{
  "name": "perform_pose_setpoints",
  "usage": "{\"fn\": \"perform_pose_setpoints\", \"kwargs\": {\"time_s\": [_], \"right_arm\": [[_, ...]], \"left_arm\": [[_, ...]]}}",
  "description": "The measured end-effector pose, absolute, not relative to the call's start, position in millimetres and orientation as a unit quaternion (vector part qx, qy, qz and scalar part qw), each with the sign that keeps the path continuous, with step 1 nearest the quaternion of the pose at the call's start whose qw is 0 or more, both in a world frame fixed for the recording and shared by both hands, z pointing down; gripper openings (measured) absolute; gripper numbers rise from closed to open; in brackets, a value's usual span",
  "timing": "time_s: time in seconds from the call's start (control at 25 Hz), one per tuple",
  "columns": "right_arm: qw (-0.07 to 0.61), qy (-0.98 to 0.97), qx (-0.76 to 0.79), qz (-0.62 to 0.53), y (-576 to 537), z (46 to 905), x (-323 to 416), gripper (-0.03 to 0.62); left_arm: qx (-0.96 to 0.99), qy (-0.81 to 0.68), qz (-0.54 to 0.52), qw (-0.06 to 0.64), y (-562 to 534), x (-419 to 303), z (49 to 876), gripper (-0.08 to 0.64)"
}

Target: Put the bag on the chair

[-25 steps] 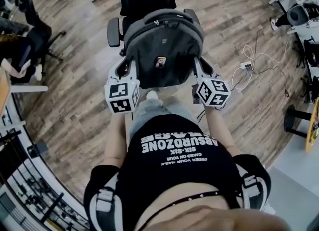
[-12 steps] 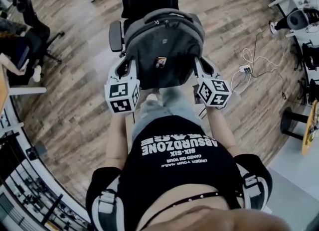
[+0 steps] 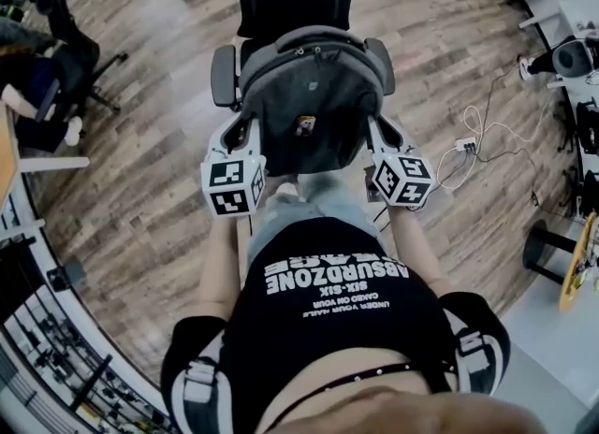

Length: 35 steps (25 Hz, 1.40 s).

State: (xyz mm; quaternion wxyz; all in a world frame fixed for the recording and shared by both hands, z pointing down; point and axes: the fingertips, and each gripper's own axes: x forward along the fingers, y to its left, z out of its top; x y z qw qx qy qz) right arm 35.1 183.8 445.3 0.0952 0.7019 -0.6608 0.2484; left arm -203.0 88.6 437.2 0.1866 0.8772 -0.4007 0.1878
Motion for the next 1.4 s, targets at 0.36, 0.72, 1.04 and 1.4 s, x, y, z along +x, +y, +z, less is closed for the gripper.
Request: {"fn": "perform_pose_setpoints", "kwargs": {"time_s": [0.36,0.72,1.04,1.4], "right_arm": [[0.096,-0.668,0.690,0.260,116.5,456.1,69.0,0.055],[0.099,-0.679,0.679,0.260,54.5,453.6,102.6,0.055],[0.106,-0.686,0.669,0.265,3.5,458.3,136.3,0.055],[0.106,-0.701,0.656,0.259,-54.3,455.7,161.6,0.055]], "left_arm": [[0.869,-0.411,0.205,0.185,25.3,-171.2,443.8,0.075],[0.863,-0.421,0.208,0.184,-35.8,-137.8,441.2,0.075],[0.855,-0.433,0.208,0.195,-79.9,-107.4,448.2,0.075],[0.847,-0.452,0.205,0.194,-128.3,-85.5,446.9,0.075]]}}
